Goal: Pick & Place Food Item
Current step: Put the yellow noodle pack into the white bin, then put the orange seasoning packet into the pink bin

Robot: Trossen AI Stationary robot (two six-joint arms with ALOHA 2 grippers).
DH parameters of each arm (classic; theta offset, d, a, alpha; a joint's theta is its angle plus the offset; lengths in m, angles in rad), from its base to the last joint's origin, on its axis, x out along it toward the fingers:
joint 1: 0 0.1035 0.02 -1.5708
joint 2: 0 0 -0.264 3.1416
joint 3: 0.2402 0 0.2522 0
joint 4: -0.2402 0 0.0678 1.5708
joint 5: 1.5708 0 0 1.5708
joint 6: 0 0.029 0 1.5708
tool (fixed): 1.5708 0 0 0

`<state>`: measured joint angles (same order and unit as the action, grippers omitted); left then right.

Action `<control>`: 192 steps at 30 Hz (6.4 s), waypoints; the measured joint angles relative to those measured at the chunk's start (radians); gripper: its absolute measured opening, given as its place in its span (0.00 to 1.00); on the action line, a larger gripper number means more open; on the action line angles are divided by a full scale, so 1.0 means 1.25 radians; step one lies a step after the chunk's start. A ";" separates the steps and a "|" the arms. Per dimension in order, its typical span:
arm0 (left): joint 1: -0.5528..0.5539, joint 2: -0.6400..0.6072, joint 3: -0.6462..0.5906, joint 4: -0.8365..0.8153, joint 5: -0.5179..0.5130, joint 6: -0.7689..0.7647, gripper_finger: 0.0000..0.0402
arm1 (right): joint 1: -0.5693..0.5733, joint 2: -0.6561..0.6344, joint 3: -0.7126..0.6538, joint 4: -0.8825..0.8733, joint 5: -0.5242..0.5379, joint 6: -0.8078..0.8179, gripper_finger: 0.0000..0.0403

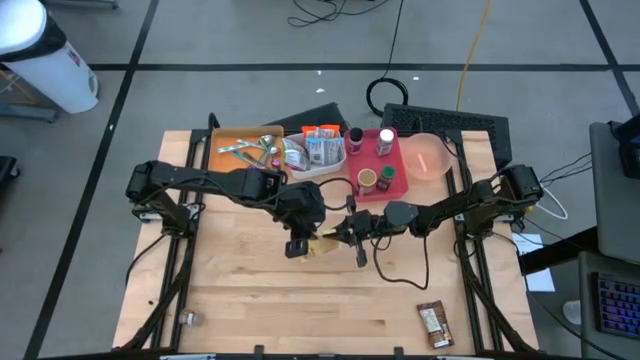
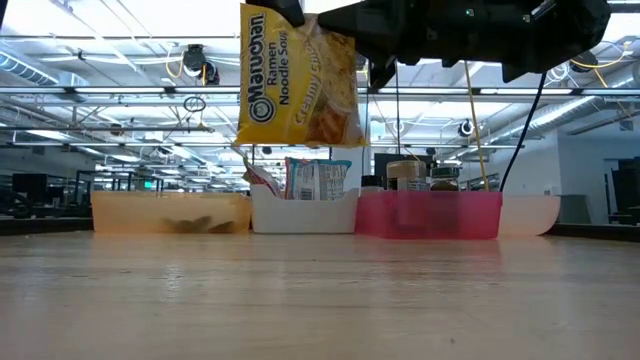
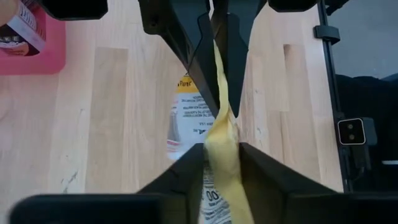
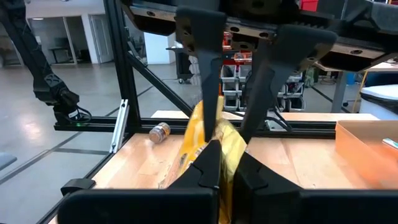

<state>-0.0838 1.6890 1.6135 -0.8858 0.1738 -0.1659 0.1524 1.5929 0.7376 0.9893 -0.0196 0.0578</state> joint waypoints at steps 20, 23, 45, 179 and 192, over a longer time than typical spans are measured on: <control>0.017 0.000 -0.001 -0.050 0.000 0.139 0.01 | 0.000 0.000 0.000 0.004 -0.004 -0.001 0.08; 0.028 0.000 -0.001 -0.059 -0.001 0.156 0.01 | 0.000 0.000 0.000 0.004 -0.005 -0.020 0.16; 0.195 0.000 0.107 -0.155 -0.035 0.364 0.00 | -0.086 -0.184 -0.049 -0.234 0.019 -0.053 0.62; 0.531 -0.261 0.130 0.076 0.372 0.433 0.52 | -0.047 -0.297 -0.343 -0.072 0.161 0.115 0.59; 0.515 -0.481 -0.167 0.123 0.448 0.486 0.52 | -0.047 -0.297 -0.343 -0.089 0.161 0.133 0.59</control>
<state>0.5602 1.0880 1.4042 -0.7327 0.7343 0.4414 0.0934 1.2213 0.3088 0.8775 0.1818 0.2237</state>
